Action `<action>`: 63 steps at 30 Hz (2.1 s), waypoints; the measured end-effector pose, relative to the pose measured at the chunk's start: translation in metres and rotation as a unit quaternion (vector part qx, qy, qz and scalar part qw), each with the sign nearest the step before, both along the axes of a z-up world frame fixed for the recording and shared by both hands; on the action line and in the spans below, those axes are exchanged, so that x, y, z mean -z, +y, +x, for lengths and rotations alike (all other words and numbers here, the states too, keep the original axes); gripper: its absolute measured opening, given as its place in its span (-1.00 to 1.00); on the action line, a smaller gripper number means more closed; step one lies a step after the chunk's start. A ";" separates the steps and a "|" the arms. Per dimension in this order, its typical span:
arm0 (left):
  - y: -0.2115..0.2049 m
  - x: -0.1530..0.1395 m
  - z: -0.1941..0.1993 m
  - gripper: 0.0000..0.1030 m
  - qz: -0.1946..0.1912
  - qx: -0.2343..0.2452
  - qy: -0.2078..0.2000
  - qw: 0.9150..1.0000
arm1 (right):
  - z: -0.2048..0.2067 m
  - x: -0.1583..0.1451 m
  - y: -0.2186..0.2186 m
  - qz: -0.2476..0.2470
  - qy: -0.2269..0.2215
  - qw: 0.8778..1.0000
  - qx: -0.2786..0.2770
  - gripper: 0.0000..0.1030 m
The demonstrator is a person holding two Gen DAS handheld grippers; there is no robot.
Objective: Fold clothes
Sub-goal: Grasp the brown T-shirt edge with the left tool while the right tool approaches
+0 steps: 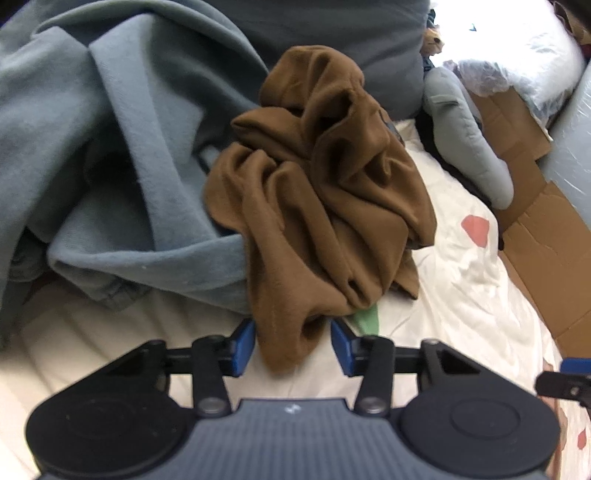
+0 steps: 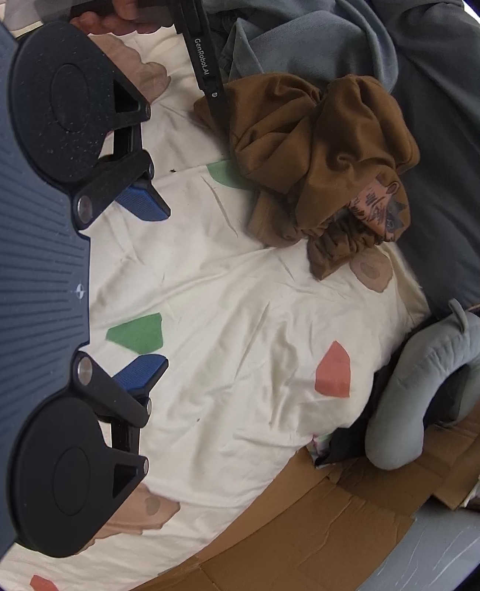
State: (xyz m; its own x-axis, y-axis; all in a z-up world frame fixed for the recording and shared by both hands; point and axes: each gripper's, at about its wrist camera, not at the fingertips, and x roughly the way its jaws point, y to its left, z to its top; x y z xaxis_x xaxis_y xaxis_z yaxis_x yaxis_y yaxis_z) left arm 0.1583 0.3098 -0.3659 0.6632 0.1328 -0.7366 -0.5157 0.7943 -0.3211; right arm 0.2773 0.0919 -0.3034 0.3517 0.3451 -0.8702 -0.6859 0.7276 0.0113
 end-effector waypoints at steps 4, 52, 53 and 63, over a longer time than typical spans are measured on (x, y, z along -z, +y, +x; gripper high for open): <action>0.004 0.004 0.005 -0.86 -0.009 -0.001 -0.005 1.000 | 0.002 0.006 0.012 -0.014 0.000 1.000 0.000 0.55; 0.073 -0.126 -0.093 -0.96 0.112 -0.134 -0.141 0.975 | 0.057 0.082 0.088 0.163 0.059 0.984 0.027 -0.08; 0.074 -0.126 -0.094 -0.96 0.113 -0.135 -0.141 0.974 | 0.058 0.084 0.090 0.165 0.062 0.984 0.027 -0.10; 0.081 -0.132 -0.091 -0.96 0.123 -0.148 -0.143 0.971 | 0.073 0.102 0.101 0.163 0.104 0.980 0.039 -0.20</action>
